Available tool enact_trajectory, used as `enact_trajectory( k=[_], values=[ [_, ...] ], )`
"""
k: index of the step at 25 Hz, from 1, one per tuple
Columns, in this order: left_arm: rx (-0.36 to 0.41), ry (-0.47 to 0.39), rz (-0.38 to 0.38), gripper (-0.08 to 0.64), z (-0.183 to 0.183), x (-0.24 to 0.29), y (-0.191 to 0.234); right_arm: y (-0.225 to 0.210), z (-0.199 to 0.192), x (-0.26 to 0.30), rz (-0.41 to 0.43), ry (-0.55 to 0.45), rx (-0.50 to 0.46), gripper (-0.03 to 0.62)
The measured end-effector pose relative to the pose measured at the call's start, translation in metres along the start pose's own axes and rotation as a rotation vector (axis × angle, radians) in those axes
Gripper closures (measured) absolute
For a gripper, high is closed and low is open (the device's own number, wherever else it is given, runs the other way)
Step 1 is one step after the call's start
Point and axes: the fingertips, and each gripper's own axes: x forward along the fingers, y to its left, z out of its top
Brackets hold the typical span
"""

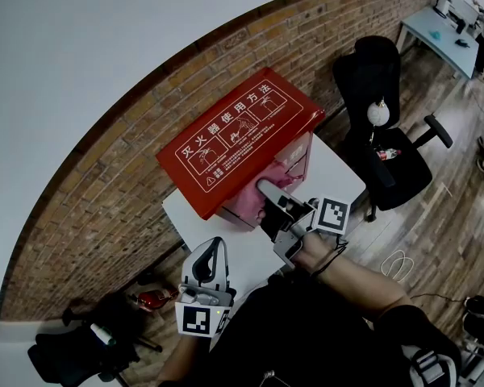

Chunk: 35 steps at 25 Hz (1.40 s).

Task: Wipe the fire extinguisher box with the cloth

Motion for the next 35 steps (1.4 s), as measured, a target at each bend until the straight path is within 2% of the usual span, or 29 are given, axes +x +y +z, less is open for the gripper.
enact_trajectory(
  k=[21,35],
  values=[
    [0.01,-0.012,-0.039,0.526,-0.011,-0.015,0.015,-0.019,-0.009,-0.003,-0.017,-0.042,-0.072,0.517],
    [-0.002,-0.023,-0.069,0.526,-0.018,-0.016,0.023,-0.073,-0.009,-0.013,-0.121,-0.073,-0.084,0.517]
  ],
)
